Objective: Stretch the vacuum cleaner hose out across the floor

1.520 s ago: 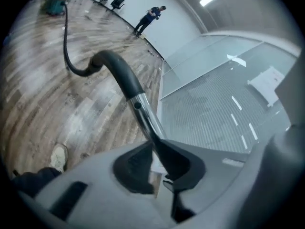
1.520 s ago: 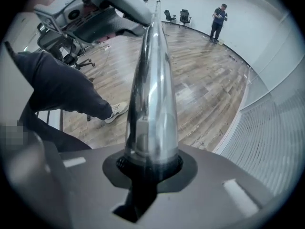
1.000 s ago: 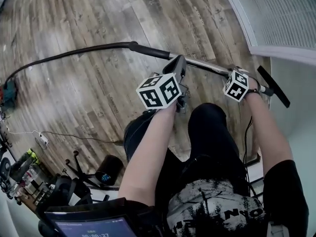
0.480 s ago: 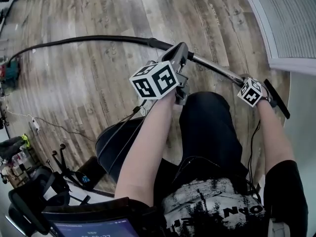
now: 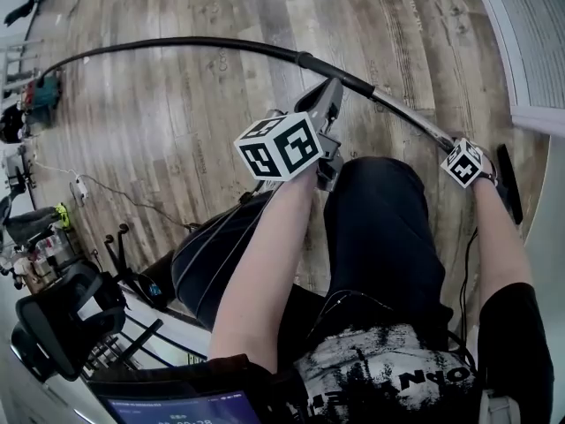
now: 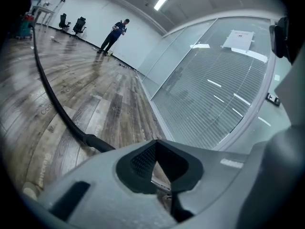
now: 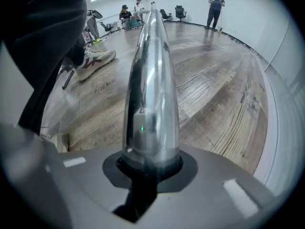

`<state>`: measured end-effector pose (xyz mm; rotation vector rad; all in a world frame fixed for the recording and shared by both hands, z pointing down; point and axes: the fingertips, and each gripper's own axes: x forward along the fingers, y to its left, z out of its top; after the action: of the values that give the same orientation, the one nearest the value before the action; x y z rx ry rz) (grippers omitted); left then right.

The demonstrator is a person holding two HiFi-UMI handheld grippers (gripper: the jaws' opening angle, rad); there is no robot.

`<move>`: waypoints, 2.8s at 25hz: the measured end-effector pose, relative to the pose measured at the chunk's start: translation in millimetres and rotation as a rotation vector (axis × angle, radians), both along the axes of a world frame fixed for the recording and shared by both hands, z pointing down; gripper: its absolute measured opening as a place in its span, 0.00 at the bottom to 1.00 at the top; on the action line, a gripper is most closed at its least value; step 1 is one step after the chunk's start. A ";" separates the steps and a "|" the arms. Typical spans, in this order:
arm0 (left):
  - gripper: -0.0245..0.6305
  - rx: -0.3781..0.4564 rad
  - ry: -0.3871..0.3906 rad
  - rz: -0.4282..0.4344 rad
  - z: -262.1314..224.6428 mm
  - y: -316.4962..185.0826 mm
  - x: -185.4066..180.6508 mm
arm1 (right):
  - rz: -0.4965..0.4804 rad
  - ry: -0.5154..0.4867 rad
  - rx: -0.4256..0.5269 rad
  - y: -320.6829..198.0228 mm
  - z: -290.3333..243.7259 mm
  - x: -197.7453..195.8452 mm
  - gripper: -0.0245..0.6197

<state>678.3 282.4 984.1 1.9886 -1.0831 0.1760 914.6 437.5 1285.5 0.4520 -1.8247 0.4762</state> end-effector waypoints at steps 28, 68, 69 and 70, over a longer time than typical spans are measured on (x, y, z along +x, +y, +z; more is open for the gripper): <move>0.04 -0.006 -0.002 0.043 8.2 9.3 5.3 | 0.062 -0.056 -0.097 10.6 -12.8 -1.9 0.34; 0.04 0.176 0.036 0.192 -397.7 19.7 -70.5 | 0.371 -0.484 0.273 -65.5 -618.2 -143.0 0.05; 0.04 0.218 0.000 0.227 -418.0 24.8 -61.9 | 0.368 -0.521 0.299 -67.9 -643.5 -142.0 0.05; 0.04 0.267 -0.040 0.259 -437.8 27.5 -53.0 | 0.357 -0.561 0.328 -72.6 -667.4 -141.1 0.05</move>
<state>625.3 309.9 546.3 2.3737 -0.9078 0.2175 773.6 364.8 618.1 0.9527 -2.3902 0.5885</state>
